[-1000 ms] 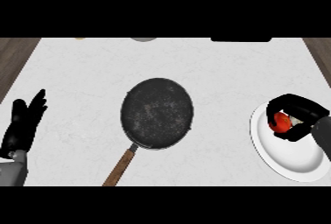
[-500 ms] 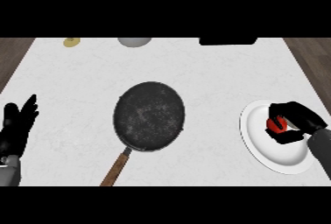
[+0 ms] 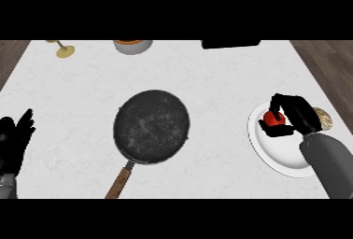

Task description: Pick the tomato from the plate and place it in the pan

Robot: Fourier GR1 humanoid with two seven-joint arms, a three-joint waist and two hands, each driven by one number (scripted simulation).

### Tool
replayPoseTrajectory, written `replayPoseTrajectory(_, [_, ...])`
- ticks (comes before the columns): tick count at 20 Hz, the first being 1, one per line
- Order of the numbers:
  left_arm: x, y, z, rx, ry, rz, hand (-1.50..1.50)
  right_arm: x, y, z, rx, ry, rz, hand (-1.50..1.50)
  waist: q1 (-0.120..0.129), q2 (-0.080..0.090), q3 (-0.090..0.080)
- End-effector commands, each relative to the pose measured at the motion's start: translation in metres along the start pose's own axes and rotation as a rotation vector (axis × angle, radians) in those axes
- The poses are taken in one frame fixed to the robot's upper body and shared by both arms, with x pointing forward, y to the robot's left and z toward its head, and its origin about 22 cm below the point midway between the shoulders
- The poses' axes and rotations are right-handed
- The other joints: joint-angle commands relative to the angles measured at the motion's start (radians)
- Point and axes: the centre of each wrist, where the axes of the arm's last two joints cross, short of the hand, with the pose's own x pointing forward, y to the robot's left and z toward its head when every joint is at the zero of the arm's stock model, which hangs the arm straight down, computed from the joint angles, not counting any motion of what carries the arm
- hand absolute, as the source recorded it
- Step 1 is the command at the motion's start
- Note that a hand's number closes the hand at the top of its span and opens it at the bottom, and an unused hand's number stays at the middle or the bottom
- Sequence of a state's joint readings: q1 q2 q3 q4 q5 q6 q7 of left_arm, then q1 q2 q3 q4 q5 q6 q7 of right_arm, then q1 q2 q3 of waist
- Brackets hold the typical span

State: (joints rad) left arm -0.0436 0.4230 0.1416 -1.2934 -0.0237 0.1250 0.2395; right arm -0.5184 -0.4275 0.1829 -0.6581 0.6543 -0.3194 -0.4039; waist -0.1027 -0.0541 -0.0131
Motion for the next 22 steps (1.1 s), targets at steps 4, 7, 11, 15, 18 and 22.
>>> replayPoseTrajectory(4, [0.001,0.002,0.002,-0.008,-0.005,0.001,0.0,0.094,0.002,-0.023,-0.154,-0.08,-0.102,1.5,0.004,0.007,0.004])
replayPoseTrajectory(7, [0.008,0.002,0.002,0.0,-0.025,-0.006,0.0,0.13,0.01,-0.011,-0.176,-0.053,-0.141,1.5,0.012,0.015,0.007])
replayPoseTrajectory(11, [-0.003,-0.012,0.007,-0.049,-0.035,0.02,0.0,0.19,-0.004,-0.006,-0.203,-0.003,-0.209,1.5,0.055,0.033,0.009])
replayPoseTrajectory(15, [0.025,-0.007,0.001,-0.052,-0.075,-0.018,0.0,0.247,-0.024,-0.013,-0.207,0.068,-0.28,1.5,0.092,0.047,0.012])
replayPoseTrajectory(18, [0.018,-0.033,0.002,-0.089,-0.069,0.007,0.0,0.259,-0.031,-0.022,-0.179,0.069,-0.28,1.5,0.102,0.053,0.013])
replayPoseTrajectory(22, [0.039,-0.019,-0.014,-0.076,-0.078,-0.001,0.0,0.291,-0.003,-0.026,-0.165,0.108,-0.316,1.5,0.112,0.056,0.013])
